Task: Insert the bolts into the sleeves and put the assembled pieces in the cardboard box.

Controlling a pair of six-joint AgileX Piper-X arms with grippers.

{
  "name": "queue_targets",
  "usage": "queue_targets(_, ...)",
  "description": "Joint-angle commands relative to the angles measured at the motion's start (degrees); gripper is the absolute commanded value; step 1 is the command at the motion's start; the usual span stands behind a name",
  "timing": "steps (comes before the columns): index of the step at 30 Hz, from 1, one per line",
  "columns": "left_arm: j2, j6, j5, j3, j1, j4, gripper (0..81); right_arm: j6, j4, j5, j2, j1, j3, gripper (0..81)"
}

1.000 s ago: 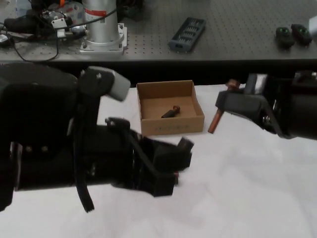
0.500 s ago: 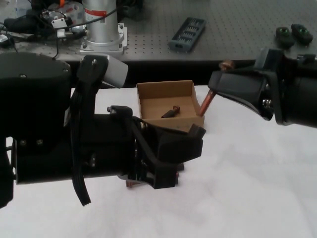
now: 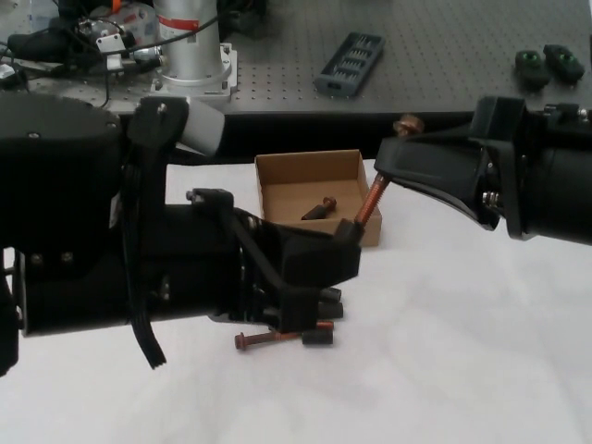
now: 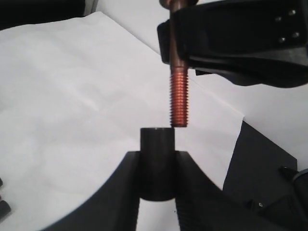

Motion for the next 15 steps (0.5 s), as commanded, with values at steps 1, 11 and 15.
queue_targets(1, -0.61, 0.6, -0.51, -0.08, 0.29, -1.19, 0.6, -0.41, -0.64, -0.86, -0.15, 0.15, -0.27, 1.9)
queue_targets(11, -0.61, -0.21, 1.05, -0.08, 0.26, -1.31, 0.6, -1.48, -0.64, -0.86, -0.15, 0.15, -0.27, 1.9)
queue_targets(15, -0.61, -0.18, 2.32, -0.08, 0.26, -1.31, 0.6, -1.47, -0.64, -0.86, -0.15, 0.02, -0.27, 1.9)
